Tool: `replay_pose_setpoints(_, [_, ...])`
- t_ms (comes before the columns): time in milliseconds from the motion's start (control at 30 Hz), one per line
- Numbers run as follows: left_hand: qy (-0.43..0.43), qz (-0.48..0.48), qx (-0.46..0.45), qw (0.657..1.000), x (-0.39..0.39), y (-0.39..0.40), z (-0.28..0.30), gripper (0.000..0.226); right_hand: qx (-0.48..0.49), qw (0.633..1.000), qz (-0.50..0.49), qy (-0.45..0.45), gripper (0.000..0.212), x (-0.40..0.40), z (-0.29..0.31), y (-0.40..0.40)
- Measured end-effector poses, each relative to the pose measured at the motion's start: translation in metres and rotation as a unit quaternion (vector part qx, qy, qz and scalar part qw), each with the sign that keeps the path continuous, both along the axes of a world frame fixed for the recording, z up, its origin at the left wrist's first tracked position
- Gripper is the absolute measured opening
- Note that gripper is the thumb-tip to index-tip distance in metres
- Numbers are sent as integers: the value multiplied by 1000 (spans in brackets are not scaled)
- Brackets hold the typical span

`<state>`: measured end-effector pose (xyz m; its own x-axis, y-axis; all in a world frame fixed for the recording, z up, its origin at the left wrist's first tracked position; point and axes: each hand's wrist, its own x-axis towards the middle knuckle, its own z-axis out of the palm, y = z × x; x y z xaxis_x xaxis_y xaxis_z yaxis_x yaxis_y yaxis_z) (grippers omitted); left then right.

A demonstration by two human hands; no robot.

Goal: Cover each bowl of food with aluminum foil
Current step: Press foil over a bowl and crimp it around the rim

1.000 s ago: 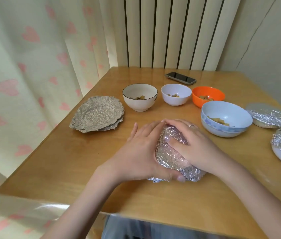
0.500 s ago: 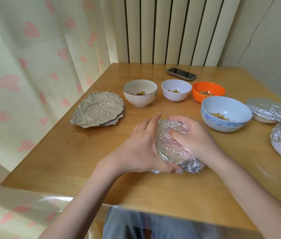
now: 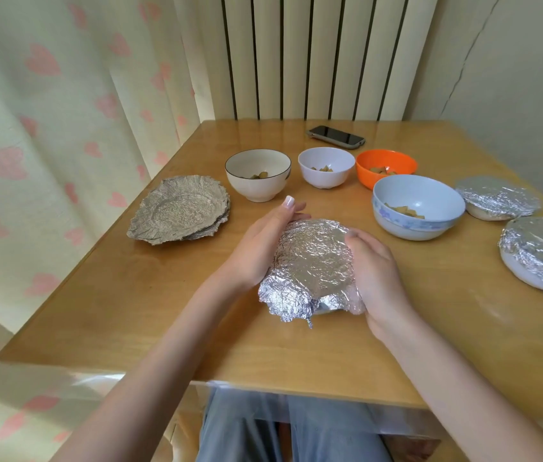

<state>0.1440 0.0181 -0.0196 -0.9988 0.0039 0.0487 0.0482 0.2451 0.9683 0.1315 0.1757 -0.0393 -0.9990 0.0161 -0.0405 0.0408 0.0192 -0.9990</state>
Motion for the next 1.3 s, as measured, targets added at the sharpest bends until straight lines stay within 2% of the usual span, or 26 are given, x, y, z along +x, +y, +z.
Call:
replay_pose_setpoints(67, [-7, 21, 7, 1000, -3, -1, -4, 73, -41, 998, -4, -36, 12, -3, -5, -1])
replay_pose_setpoints(100, [-5, 30, 3, 1000, -3, 0, -5, 75, -40, 998, 1, -44, 17, -5, -8, 1])
replay_pose_setpoints(233, [-18, 52, -23, 998, -2, 0, -2, 82, 6, 997, 48, -61, 62, -14, -13, 11])
replay_pose_setpoints(333, [7, 53, -55, 997, 16, 7, 2, 84, 40, 993, 60, -91, 102, -20, -14, 15])
replay_pose_setpoints(400, [12, 62, -50, 997, 22, 8, 5, 83, 68, 988, 94, -99, 112, -27, -14, 18])
replay_pose_setpoints(433, [3, 59, -68, 996, 16, 5, 2, 83, 79, 985, 120, -98, 112, -29, -10, 20])
replay_pose_setpoints(500, [-27, -19, -92, 995, 16, -18, -7, 80, 106, 979, 161, -70, 101, -28, 5, 25])
replay_pose_setpoints(567, [-16, -59, -139, 988, 14, -35, -7, 84, 135, 975, 174, 23, 68, -28, 20, 29])
replay_pose_setpoints(633, [9, -96, -157, 983, 25, -29, 5, 98, 177, 957, 180, 142, 40, -27, 30, 29])
replay_pose_setpoints(733, [8, -140, -246, 959, 41, -20, 16, 127, 262, 917, 221, 204, 30, -28, 31, 20])
replay_pose_setpoints(800, [7, -133, -303, 944, 38, -12, 17, 134, 282, 913, 217, 202, 29, -30, 26, 16])
replay_pose_setpoints(933, [12, -123, -317, 940, 37, -8, 18, 133, 225, 934, 216, 173, 29, -30, 21, 15])
replay_pose_setpoints(1100, [20, -109, -324, 940, 36, -5, 18, 137, 56, 968, 231, 79, 31, -30, 11, 12])
replay_pose_setpoints(1300, [13, -99, -296, 950, 40, -4, 16, 152, -27, 976, 216, 26, 49, -27, 10, 9])
